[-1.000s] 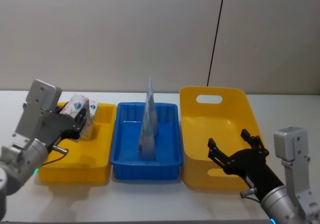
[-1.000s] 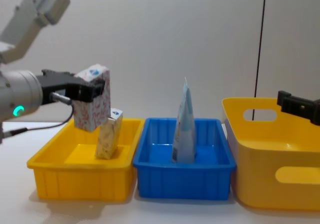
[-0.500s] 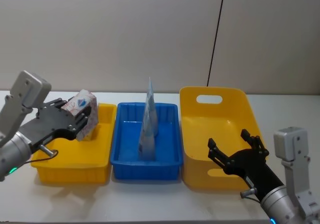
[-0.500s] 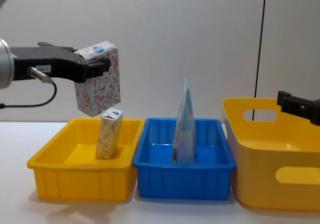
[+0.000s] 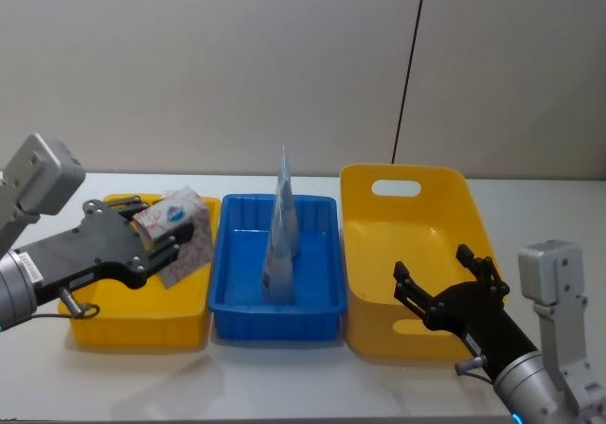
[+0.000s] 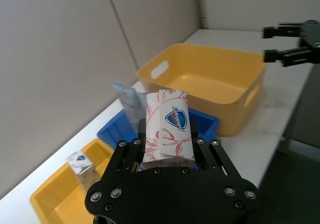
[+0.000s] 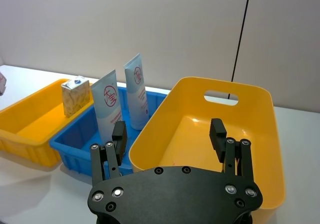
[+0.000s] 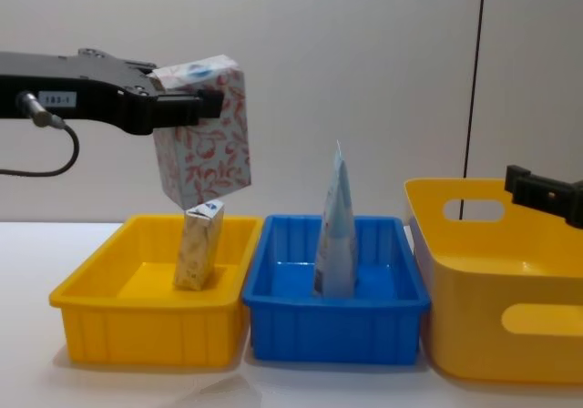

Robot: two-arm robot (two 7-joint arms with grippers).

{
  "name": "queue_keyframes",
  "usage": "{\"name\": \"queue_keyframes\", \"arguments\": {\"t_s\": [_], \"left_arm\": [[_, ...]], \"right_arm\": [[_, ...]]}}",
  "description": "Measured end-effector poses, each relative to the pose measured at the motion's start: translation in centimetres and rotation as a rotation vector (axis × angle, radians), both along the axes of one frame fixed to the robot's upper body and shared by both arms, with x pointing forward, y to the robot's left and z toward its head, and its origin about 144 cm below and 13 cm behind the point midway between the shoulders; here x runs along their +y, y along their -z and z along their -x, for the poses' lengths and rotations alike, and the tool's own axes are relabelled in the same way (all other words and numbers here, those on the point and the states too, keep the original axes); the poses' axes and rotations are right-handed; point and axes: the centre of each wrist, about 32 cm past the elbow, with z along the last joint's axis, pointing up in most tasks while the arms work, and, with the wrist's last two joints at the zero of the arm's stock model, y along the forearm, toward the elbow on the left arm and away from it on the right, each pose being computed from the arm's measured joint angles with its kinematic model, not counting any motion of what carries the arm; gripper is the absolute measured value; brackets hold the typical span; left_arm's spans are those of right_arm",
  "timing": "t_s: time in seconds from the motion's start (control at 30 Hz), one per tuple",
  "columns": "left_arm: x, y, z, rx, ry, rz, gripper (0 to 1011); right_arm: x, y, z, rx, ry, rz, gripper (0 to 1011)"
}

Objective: Bimanual collaborative sorting of washing and personal care products

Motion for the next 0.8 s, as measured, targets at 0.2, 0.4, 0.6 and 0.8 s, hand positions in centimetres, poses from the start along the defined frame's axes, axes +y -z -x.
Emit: {"name": "queue_keyframes", "arguments": {"t_s": [0.2, 0.4, 0.6, 0.8], "left_arm": [[0.2, -0.6, 0.0, 0.014, 0.102, -0.019, 383], [0.2, -1.0, -0.2, 0.031, 0.193, -0.031, 383], [-0.3, -1.0, -0.7, 0.065, 0.308, -0.046, 383], [-0.8, -0.7, -1.4, 0.096, 0.392, -0.054, 383]], "right_arm": [[0.0, 0.0, 0.0, 0.0, 0.0, 0.0, 1000], [0.0, 0.0, 0.0, 0.0, 0.0, 0.0, 1000], [0.0, 0.0, 0.0, 0.0, 0.0, 0.0, 1000], [0.0, 0.0, 0.0, 0.0, 0.0, 0.0, 1000]]}}
